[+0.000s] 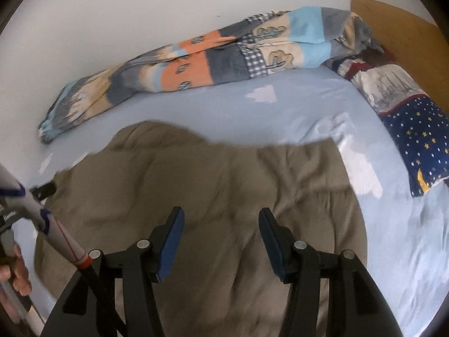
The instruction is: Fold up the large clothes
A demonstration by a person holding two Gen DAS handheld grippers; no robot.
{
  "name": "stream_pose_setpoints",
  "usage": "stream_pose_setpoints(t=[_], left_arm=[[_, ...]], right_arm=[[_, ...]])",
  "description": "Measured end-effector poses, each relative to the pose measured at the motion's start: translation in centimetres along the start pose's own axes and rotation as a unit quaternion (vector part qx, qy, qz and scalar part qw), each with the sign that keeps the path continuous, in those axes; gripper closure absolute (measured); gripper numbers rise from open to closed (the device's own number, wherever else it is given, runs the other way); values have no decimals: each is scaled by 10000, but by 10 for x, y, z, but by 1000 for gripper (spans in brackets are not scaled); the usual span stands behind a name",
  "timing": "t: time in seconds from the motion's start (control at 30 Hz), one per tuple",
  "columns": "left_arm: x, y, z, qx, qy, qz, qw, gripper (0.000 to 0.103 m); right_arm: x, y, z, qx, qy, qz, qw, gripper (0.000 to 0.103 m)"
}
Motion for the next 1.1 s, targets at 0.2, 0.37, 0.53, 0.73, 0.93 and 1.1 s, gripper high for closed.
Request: stream_pose_setpoints(t=[0.2,0.37,0.53,0.73,0.93,1.1], left_arm=[[40,-65,19,-363,-141,-105,9992,25],[51,-90,-16,-752,19,-216,9969,20],[45,-88,-24,-754,78,-14,9971,14],[28,-92,35,-251,138,169,9994,15],[-14,-136,69,-236,532,540,9968,15],[-23,-160,35,-759,453,733,9934,15]], right_arm=[[-12,-65,24,-230,96,145,9996,45],[-13,-84,1,-430,-199,360,9982,44],[-11,-83,-24,-436,-400,384,9975,38],[-7,-81,27,-88,24,62,9999,38],[55,-99,70,-24,-261,-519,9983,37],[90,-114,61,-298,-392,-869,9950,37]])
Point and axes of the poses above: each gripper's, at about its wrist camera, not at the fingertips, and z roughly against the way its jaws point, x to its right, y to its top, the point moved 10 cm from there along -z, roughly the way its jaws point, and after that the axes turned 14 degrees about -z, right-handed, at the moved point
